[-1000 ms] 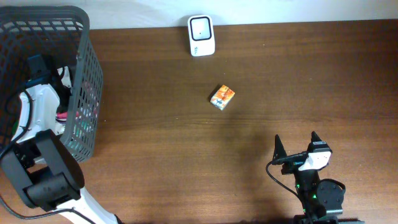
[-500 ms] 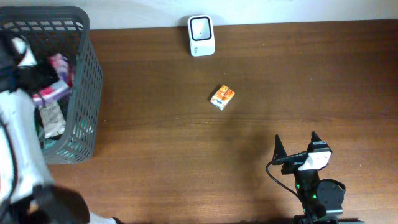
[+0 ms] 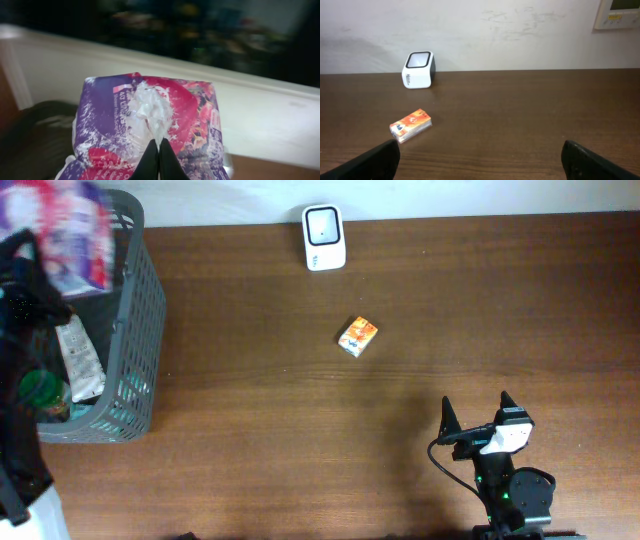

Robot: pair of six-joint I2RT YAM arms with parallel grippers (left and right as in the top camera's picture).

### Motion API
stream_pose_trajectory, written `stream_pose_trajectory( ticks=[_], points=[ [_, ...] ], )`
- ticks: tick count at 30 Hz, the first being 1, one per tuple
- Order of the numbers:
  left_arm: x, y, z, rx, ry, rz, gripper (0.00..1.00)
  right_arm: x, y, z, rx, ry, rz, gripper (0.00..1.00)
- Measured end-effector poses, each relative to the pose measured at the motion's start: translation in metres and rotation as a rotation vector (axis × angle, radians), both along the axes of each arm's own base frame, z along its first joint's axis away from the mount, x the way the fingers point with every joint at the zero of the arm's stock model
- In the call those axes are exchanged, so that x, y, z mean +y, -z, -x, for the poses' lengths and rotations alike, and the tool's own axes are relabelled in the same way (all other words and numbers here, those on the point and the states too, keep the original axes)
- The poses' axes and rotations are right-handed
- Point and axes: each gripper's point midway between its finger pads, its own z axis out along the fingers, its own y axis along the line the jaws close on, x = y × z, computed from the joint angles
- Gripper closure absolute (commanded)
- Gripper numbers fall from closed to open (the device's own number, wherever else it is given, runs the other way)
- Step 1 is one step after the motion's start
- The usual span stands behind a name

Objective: Scan the item barcode
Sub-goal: 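Carry the purple-red pack to the scanner and set it beside the orange pack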

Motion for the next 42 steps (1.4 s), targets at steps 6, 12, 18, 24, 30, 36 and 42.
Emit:
stream_pose_trajectory(
  ticks=[6, 12, 18, 24, 30, 36, 42],
  points=[
    [-0.129, 0.036, -0.035, 0.114, 0.446, 0.041, 1.00, 0.000, 0.000, 0.000, 0.000, 0.000, 0.000, 0.01],
    [-0.216, 0.162, -0.100, 0.456, 0.493, -0.014, 1.00, 0.000, 0.000, 0.000, 0.000, -0.001, 0.000, 0.01],
    [-0.249, 0.276, -0.129, 0.693, 0.361, -0.196, 1.00, 0.000, 0.000, 0.000, 0.000, 0.000, 0.000, 0.02],
    [-0.286, 0.385, -0.137, 0.865, 0.364, -0.318, 1.00, 0.000, 0.000, 0.000, 0.000, -0.001, 0.000, 0.02],
    [-0.304, 0.436, -0.138, 0.934, 0.423, -0.307, 0.79, 0.000, 0.000, 0.000, 0.000, 0.000, 0.000, 0.02],
    [-0.354, 0.435, -0.106, 0.968, 0.621, -0.227, 0.59, 0.000, 0.000, 0.000, 0.000, 0.000, 0.000, 0.01],
    [-0.362, 0.339, -0.112, 0.913, 0.678, -0.161, 0.46, 0.000, 0.000, 0.000, 0.000, 0.000, 0.000, 0.02]
  ],
)
